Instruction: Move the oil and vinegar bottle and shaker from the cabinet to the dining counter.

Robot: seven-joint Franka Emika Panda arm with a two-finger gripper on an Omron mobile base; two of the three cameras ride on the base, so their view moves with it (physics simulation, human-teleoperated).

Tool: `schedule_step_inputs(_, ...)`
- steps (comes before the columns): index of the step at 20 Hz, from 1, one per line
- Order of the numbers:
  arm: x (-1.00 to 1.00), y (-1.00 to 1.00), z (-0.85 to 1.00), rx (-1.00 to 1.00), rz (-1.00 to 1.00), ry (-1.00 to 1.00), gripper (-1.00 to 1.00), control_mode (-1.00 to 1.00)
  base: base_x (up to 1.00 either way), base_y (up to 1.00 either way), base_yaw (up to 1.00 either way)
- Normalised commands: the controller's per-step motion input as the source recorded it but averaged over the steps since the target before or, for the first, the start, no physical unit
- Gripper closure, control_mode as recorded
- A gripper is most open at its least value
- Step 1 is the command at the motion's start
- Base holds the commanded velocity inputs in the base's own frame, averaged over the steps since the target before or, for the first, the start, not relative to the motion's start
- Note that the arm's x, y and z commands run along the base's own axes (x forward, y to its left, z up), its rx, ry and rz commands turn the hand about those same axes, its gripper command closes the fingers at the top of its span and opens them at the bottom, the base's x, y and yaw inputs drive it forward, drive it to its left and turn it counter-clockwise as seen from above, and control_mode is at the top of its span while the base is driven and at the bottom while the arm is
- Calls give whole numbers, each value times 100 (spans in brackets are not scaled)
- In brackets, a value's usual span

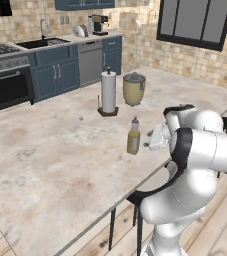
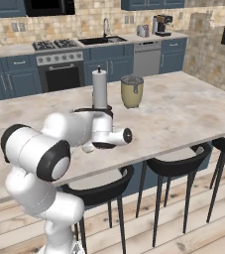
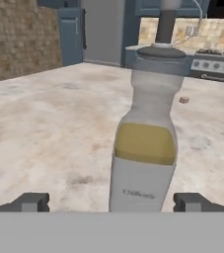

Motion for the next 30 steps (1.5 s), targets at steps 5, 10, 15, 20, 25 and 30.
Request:
schedule_step_inputs(5,-38,-1,35,0,-9,0,-100,-100,0,0,0)
schedule_step_inputs(10,-39,0,49,-5,-14,6,-100,-100,0,0,0)
schedule_step_inputs(15,-36,0,55,-5,-18,12,-100,-100,0,0,0)
schedule_step_inputs(20,-37,0,52,-6,-21,21,-100,-100,0,0,0)
schedule_step_inputs(25,-44,0,47,-2,-18,22,-100,-100,0,0,0)
schedule_step_inputs(30,-51,5,36,0,-22,17,-100,-100,0,0,0)
